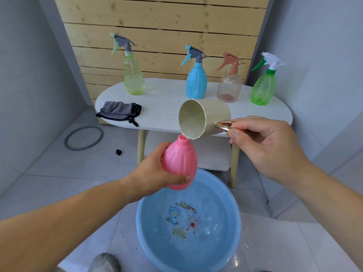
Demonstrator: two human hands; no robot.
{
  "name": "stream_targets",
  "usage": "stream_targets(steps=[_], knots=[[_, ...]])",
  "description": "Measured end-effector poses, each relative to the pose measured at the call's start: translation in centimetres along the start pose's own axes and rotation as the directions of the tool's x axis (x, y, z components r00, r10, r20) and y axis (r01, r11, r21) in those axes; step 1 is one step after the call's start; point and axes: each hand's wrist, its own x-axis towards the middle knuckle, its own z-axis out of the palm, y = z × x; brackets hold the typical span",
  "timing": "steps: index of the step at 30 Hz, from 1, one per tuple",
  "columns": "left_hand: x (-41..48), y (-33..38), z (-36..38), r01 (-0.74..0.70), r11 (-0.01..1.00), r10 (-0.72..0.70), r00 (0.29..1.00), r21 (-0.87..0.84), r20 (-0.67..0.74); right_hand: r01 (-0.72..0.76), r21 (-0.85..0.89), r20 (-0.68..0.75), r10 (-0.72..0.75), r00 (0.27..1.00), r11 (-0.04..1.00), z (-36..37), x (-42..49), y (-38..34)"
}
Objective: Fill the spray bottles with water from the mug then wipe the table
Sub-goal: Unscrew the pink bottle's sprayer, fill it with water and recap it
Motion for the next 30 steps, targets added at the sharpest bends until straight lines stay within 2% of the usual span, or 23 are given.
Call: stream_targets(steps=[18,21,24,27,30], knots=[[0.0,0.2,0.1,0.01,1.0,-0.01,1.0,0.012,-0.011,0.007,-0.007,-0.005,-0.007,1.0,1.0,0.1,0.0,-0.2],[-0.1,0.2,0.1,0.012,1.0,-0.012,1.0,0.002,-0.008,-0.084,0.065,-0.055,0.088,0.995,0.994,0.1,0.1,0.3],[-0.2,0.2,0.1,0.012,1.0,-0.012,1.0,-0.004,-0.01,-0.228,0.249,-0.075,0.254,0.964,0.941,0.2,0.3,1.7],[-0.2,0.1,0.1,0.012,1.0,-0.012,1.0,0.0,-0.011,-0.393,0.394,-0.047,0.445,0.894,0.831,0.8,0.2,3.9],[-0.2,-0.1,0.0,0.016,1.0,-0.016,1.0,0.0,-0.007,-0.515,0.443,0.002,0.573,0.819,0.734,2.1,-0.6,6.1]])
